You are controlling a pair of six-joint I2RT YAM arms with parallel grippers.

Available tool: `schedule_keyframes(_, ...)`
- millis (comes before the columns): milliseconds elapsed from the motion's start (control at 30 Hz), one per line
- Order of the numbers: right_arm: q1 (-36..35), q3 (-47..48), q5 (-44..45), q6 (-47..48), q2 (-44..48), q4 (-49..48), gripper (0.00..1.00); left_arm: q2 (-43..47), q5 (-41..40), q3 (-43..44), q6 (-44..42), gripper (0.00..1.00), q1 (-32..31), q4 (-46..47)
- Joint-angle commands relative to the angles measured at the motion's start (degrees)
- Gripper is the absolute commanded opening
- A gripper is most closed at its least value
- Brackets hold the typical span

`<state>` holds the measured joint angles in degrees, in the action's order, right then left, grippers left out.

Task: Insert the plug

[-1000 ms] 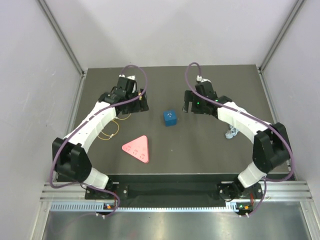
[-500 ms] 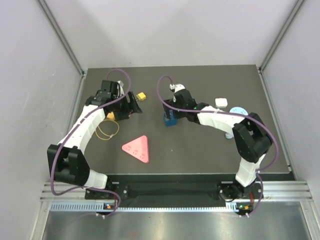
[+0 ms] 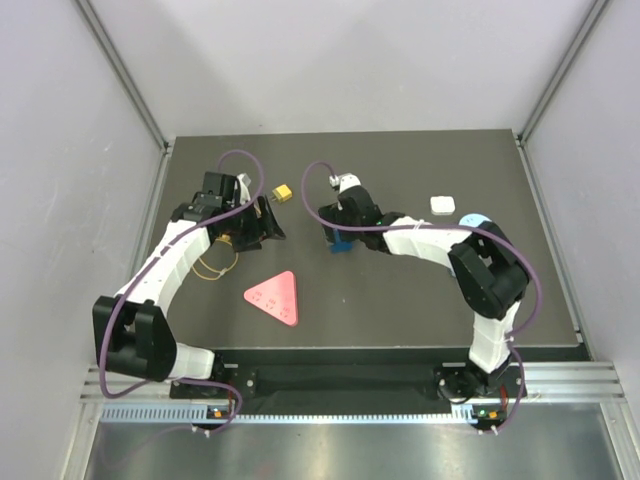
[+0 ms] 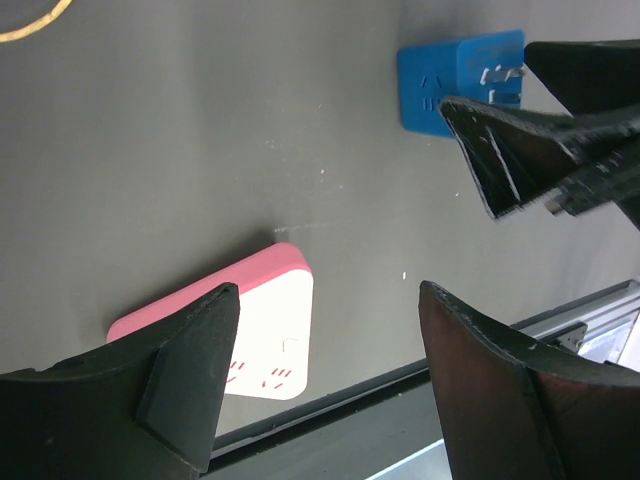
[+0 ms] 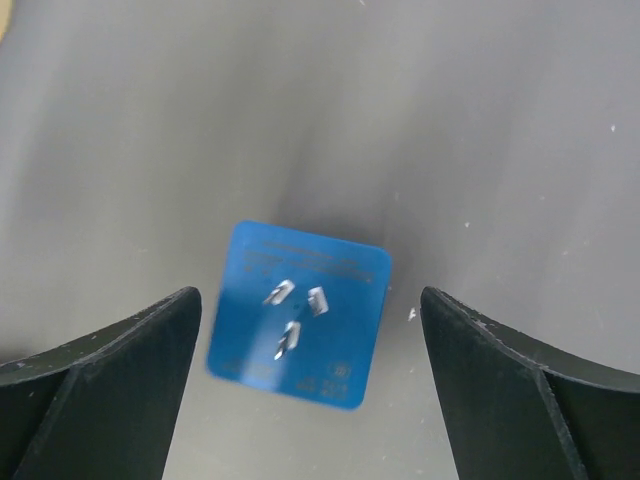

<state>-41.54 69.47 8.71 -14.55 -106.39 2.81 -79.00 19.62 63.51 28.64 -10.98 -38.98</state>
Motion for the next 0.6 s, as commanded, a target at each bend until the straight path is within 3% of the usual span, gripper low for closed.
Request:
schedule_keyframes(0,-1.4,1.0,5.8,-0.2,-2.2,-2.4,0.89,2.4,-0.3,-0.6,-1.1,0.76,-0.1,1.8)
schedule_keyframes(167,-2.1,-1.2,7.0,-0.8,-2.2,-6.4,0.83,3.5,-1.0,-0.8,-1.4,0.75,-0.1,1.6)
schedule_keyframes(233,-2.2,-1.6,7.4,-0.9,-2.1,-7.3,0.74,3.6,-0.9,-0.8,-1.6,0.74,-0.1,1.5)
schedule_keyframes(400,-2.4,-4.5,6.3,4.5,2.4,-7.8,0.33,3.5,1.0,-0.8,-2.8,0.71,-0.1,1.4)
schedule_keyframes(567,-2.5,-14.9,-2.2,10.1,15.2,-12.4,0.09,1.7,13.9,-0.5,-0.8,0.73,-0.2,3.6)
